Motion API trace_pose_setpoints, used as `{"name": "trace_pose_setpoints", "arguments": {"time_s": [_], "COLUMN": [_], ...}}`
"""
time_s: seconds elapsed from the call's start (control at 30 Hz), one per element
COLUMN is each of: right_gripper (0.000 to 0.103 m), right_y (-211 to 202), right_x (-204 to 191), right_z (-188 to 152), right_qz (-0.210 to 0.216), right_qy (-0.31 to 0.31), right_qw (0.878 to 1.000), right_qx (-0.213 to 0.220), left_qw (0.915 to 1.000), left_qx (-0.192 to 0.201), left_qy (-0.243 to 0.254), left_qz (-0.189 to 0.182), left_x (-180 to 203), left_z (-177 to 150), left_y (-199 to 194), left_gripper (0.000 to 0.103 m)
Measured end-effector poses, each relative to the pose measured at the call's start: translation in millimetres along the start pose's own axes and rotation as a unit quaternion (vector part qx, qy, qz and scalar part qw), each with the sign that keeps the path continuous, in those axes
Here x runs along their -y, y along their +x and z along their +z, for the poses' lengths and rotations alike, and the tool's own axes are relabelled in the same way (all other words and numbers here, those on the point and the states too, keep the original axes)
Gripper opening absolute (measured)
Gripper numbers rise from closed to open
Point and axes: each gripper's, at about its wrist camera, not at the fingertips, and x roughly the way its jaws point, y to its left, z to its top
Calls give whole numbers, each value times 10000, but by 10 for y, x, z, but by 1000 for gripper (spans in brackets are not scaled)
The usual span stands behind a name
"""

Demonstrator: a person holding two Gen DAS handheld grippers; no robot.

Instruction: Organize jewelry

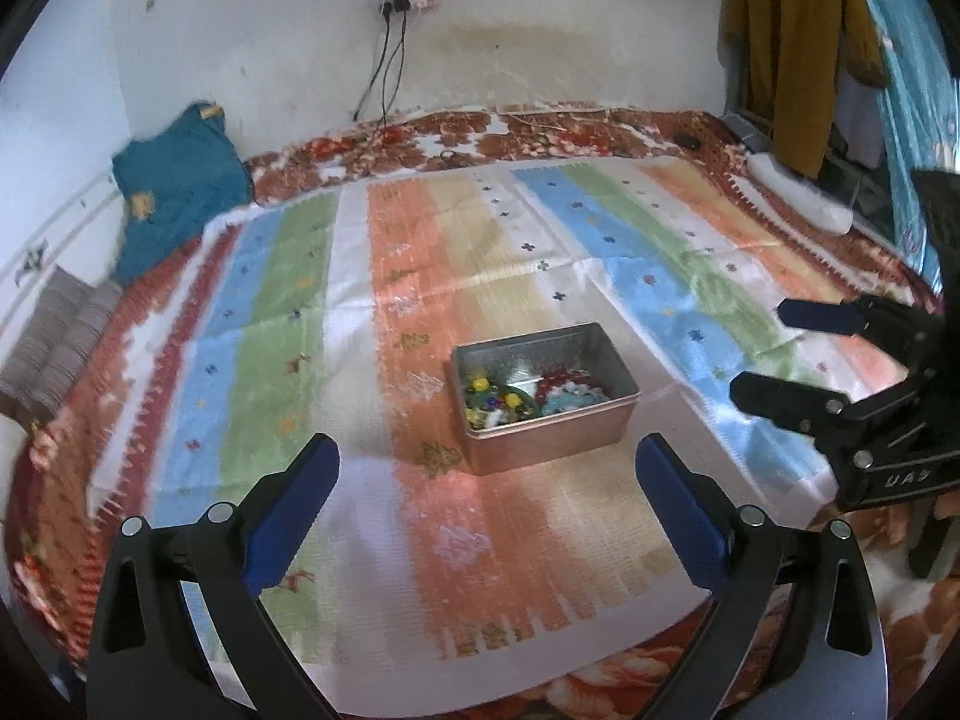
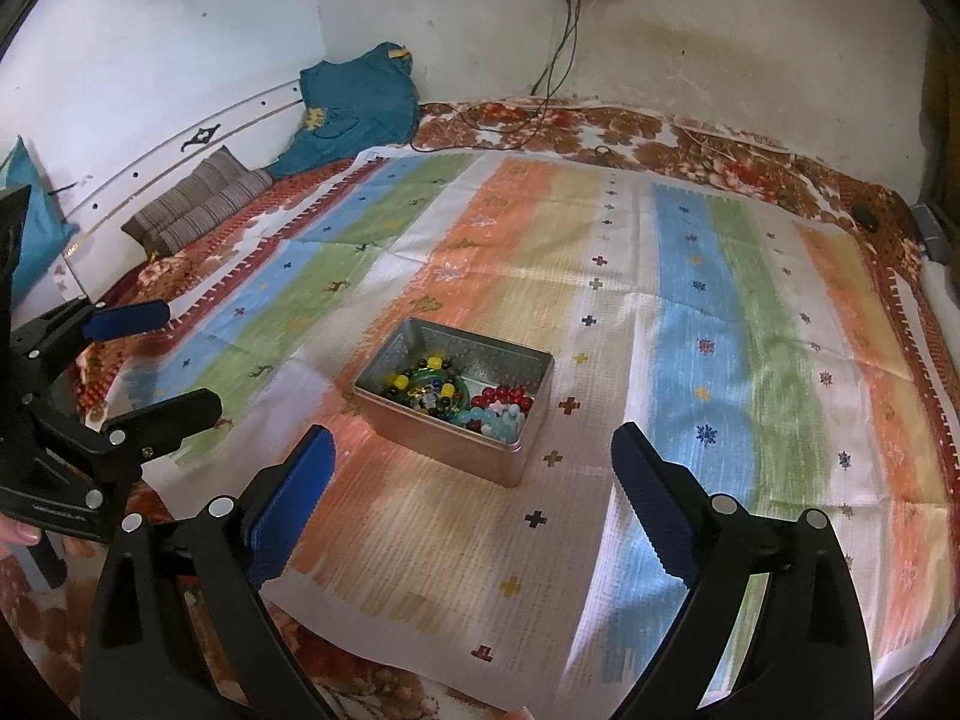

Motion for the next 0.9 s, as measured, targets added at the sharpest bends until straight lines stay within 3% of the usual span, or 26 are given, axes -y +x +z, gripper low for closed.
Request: {"name": "trace_pose_setpoints", "arguments": {"time_s": [0.1,0.47,0.9], "right_gripper": [94,94,94], "right_y": [-16,-80,-235], "right_x": [-5,-37,-97], "right_z": [1,-38,-91], "right_qz": [-39,96,43], "right_qy": [-10,-28,-66], "right_qw": [10000,9999,9991], "right_qx": [36,97,409], "left_qw": [9995,9990,9982], "left_qx": [26,218,569], "left_qy": [-214,-302,-81], "left_qz": [-244,-239,158], "left_x": [-43,-39,38], "left_z": [5,-40,-95], "left_y": [-23,-99,-203], "left_gripper": [97,97,97]}}
